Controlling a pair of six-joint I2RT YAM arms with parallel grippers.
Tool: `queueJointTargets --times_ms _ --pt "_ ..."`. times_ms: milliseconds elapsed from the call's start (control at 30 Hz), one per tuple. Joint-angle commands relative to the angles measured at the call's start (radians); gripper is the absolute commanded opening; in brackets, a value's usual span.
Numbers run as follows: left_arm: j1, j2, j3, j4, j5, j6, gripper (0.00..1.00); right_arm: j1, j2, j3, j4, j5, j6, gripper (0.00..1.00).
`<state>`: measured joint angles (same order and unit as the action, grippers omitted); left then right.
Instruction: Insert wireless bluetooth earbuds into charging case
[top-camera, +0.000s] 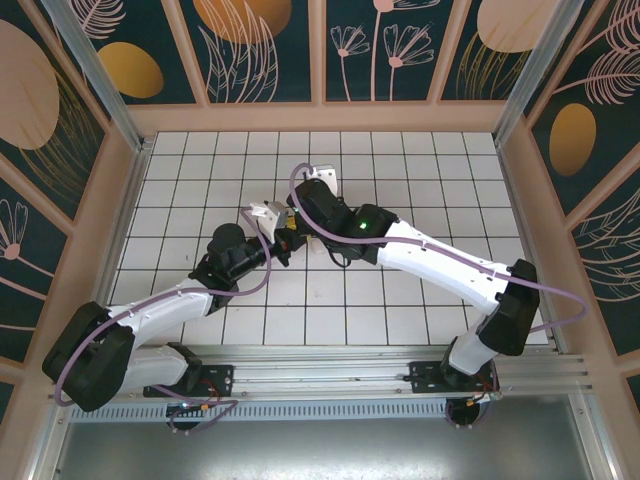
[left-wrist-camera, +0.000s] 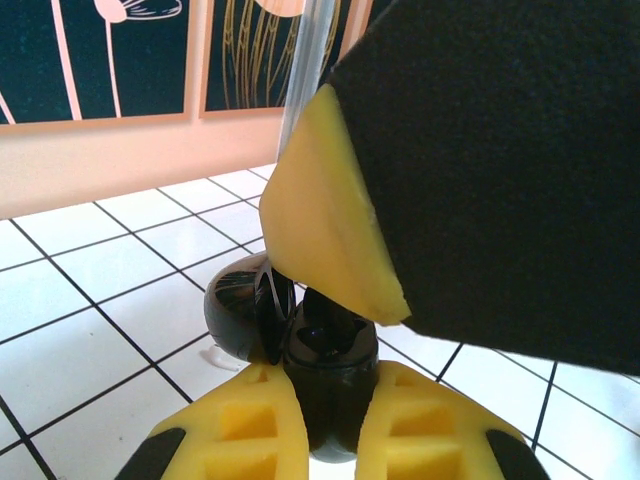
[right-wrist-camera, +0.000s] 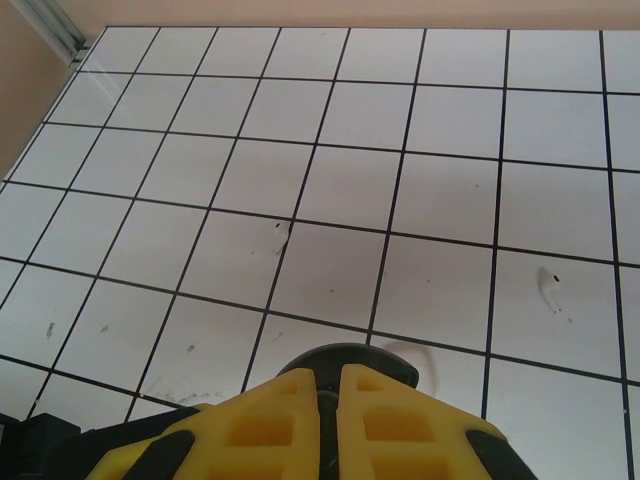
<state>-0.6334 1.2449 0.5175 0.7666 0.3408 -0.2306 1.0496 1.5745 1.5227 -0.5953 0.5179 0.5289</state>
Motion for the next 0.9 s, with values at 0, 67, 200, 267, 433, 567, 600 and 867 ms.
queueJointTargets --times_ms 0,67,200,267,433,567,600,867 --pt "0.001 -0.008 0.021 0.083 0.014 -0.018 0.00 0.007 -0.034 -0.024 0.000 -0.005 -0.012 0.09" --pt "0.001 -0.009 0.023 0.085 0.012 -0.019 0.00 0.009 -0.036 -0.029 0.001 -0.016 -0.013 0.09" --pt "0.001 -0.012 0.024 0.084 0.009 -0.021 0.00 0.012 -0.036 -0.040 -0.004 -0.038 -0.018 0.09" --pt "0.001 -0.017 0.024 0.086 0.006 -0.021 0.00 0.015 -0.045 -0.052 0.001 -0.049 -0.018 0.09" --pt "0.001 -0.023 0.027 0.087 0.003 -0.024 0.00 0.017 -0.068 -0.081 0.023 -0.063 -0.014 0.09" --pt "0.001 -0.027 0.031 0.089 0.001 -0.037 0.00 0.019 -0.078 -0.088 0.023 -0.069 -0.004 0.09" --pt "0.001 -0.026 0.032 0.091 0.002 -0.040 0.00 0.018 -0.079 -0.091 0.024 -0.070 -0.001 0.09" --pt "0.001 -0.013 0.036 0.133 0.009 -0.115 0.00 0.018 -0.095 -0.117 0.106 -0.075 -0.010 0.09"
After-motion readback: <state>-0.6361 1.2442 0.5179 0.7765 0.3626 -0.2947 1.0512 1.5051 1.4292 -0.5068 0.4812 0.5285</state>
